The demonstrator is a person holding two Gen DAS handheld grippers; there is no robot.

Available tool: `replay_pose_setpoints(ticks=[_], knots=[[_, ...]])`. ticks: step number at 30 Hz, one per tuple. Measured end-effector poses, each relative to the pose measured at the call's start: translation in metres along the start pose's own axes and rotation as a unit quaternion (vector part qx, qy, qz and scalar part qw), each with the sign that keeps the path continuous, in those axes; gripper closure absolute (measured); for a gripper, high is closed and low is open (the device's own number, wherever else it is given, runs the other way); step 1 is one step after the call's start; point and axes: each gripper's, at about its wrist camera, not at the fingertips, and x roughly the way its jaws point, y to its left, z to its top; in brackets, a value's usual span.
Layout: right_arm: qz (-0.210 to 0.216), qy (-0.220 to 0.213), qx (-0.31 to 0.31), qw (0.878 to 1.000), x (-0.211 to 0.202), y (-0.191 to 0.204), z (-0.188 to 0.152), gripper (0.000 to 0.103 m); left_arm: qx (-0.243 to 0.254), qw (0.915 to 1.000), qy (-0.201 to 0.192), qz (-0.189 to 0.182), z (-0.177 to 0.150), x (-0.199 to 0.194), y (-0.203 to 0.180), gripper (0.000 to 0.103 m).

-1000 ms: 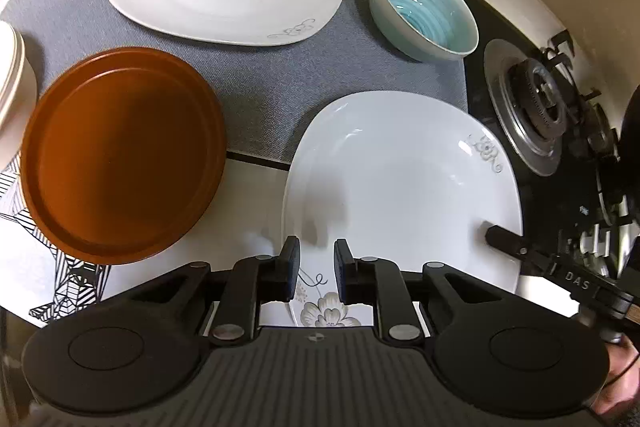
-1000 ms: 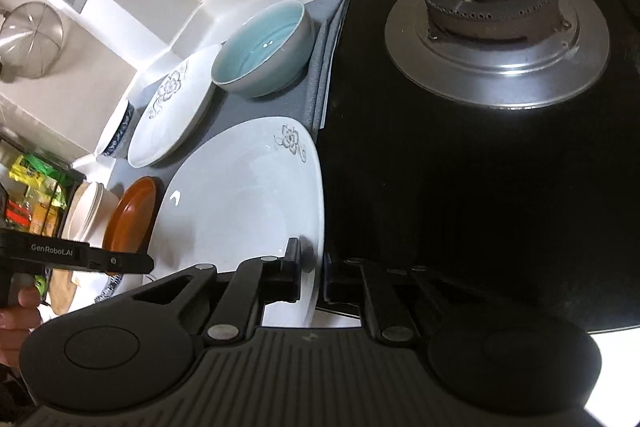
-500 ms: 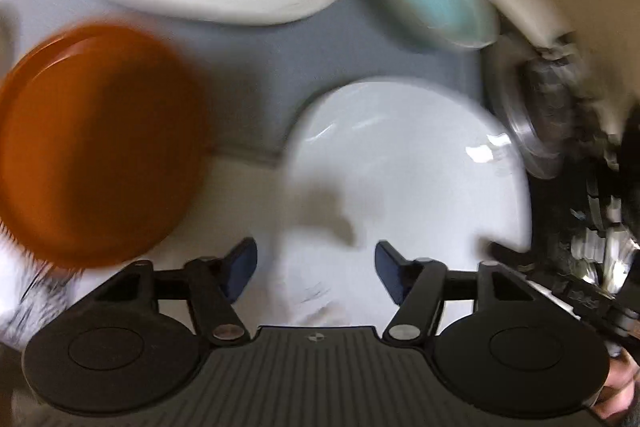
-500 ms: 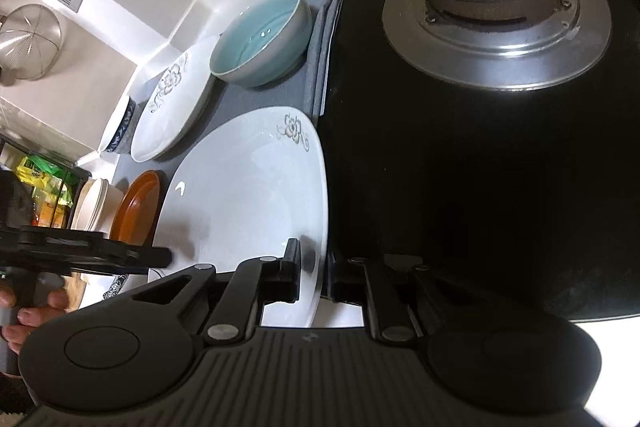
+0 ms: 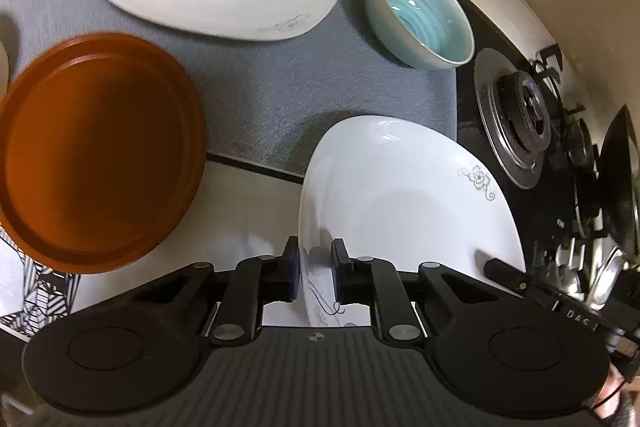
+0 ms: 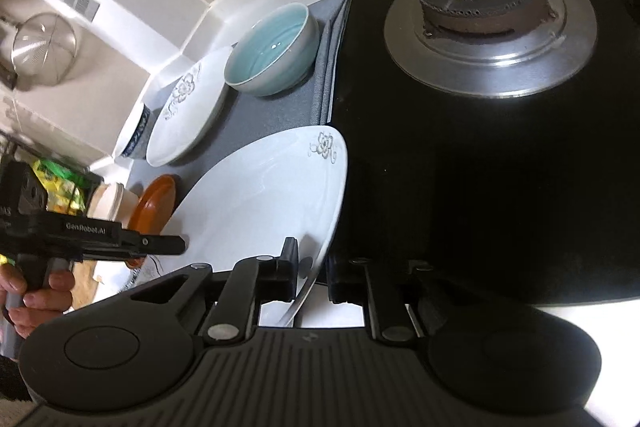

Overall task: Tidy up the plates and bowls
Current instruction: 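Lift the white floral plate and carry it toward the square white plate, then lower the white plate onto the square white plate and open both grippers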

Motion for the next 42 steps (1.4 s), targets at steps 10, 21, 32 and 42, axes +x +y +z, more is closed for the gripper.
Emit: replay_pose_setpoints(ticks=[10,21,32,42], knots=[[0.004,-0.022,0.007,1.0,-0.009,0.037,0.006,0.089,-0.013,0.9997,-0.005,-0.02,0.014,-0.045,0.015,0.087],[0.005,-0.049,-0.001,0.999,0.013,0.1,0.039,0.089,0.009,0.9994,-0.031,-0.016,0.069,-0.099,0.047,0.087],[-0.026,-0.047,-0.011,0.999,0.085,0.151,0.077,0.089,-0.01,0.9994,-0.034,0.004,0.129,-0.097,0.102,0.085],[-0.091,-0.053,-0.045,0.993,0.146,0.183,0.099,0.089,0.023,0.9976,-0.028,0.059,0.16,-0.076,0.122,0.085]])
